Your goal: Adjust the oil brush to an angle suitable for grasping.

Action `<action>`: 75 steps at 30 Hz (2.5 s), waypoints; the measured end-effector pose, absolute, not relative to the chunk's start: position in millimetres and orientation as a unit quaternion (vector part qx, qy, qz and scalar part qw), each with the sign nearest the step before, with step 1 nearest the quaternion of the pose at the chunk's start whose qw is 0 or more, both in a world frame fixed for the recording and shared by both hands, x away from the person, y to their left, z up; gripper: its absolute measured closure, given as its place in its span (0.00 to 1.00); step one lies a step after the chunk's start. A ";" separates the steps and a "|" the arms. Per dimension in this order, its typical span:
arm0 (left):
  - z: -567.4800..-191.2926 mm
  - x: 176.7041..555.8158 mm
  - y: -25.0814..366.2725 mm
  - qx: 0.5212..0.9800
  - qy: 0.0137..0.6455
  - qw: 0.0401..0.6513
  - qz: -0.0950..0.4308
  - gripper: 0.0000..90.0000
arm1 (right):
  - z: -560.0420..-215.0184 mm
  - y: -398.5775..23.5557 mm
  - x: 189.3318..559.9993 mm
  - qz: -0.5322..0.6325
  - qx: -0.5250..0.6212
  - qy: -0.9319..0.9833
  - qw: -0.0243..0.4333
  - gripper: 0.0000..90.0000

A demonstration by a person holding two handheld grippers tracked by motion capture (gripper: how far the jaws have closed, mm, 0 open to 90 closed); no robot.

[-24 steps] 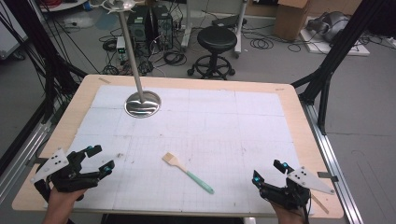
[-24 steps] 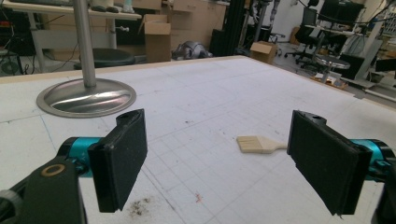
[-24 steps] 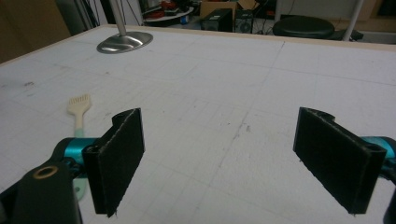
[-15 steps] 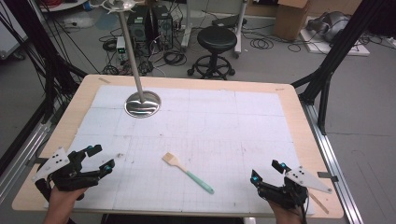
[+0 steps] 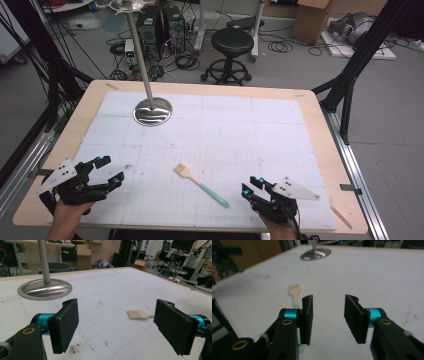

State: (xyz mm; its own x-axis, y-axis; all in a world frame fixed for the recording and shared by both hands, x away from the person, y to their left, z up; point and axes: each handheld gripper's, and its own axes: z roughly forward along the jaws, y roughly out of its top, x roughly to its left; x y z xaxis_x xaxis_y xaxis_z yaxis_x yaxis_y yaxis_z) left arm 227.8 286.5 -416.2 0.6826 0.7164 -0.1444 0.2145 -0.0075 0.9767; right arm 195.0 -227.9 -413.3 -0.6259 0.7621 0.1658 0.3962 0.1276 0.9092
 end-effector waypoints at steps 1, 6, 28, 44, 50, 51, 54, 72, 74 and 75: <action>-416.4 228.0 286.3 0.680 0.343 0.615 0.203 0.23 | -415.0 -224.5 195.6 0.523 0.392 0.738 0.167 0.73; -418.1 228.7 285.0 0.682 0.344 0.613 0.200 0.23 | -423.2 -200.2 197.1 0.492 0.356 0.781 0.145 0.89; -419.1 229.2 288.9 0.680 0.352 0.611 0.199 0.24 | -448.2 -169.3 205.9 0.393 0.347 0.841 0.137 0.98; -420.8 230.9 289.5 0.682 0.357 0.608 0.196 0.24 | -449.9 -184.4 247.9 0.381 0.415 0.805 0.184 0.97; -421.4 230.5 288.7 0.683 0.357 0.608 0.193 0.24 | -449.4 -188.6 269.3 0.376 0.448 0.790 0.185 0.97; -421.3 230.3 288.5 0.683 0.357 0.608 0.193 0.24 | -448.6 -187.6 271.5 0.374 0.454 0.788 0.184 0.97; -421.3 230.4 289.0 0.682 0.357 0.608 0.192 0.24 | -441.7 -174.4 275.8 0.373 0.453 0.788 0.187 0.97; -422.2 231.2 292.0 0.680 0.362 0.609 0.191 0.24 | -444.4 -83.7 293.0 0.388 0.384 0.829 0.117 0.98; -422.4 231.4 291.2 0.681 0.361 0.608 0.191 0.24 | -445.3 -84.6 288.5 0.393 0.383 0.828 0.112 0.98; -422.5 231.3 290.7 0.682 0.361 0.607 0.189 0.24 | -445.2 -84.8 286.6 0.393 0.383 0.829 0.111 0.98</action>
State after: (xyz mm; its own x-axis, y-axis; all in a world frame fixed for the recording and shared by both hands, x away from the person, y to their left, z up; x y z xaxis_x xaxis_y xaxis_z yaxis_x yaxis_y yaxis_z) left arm 231.3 290.7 -422.5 0.6677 0.7223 -0.1805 0.2623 -0.0013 0.9650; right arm 286.6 -84.8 -445.2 -0.6827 0.7212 0.1173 0.5470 0.3980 0.7364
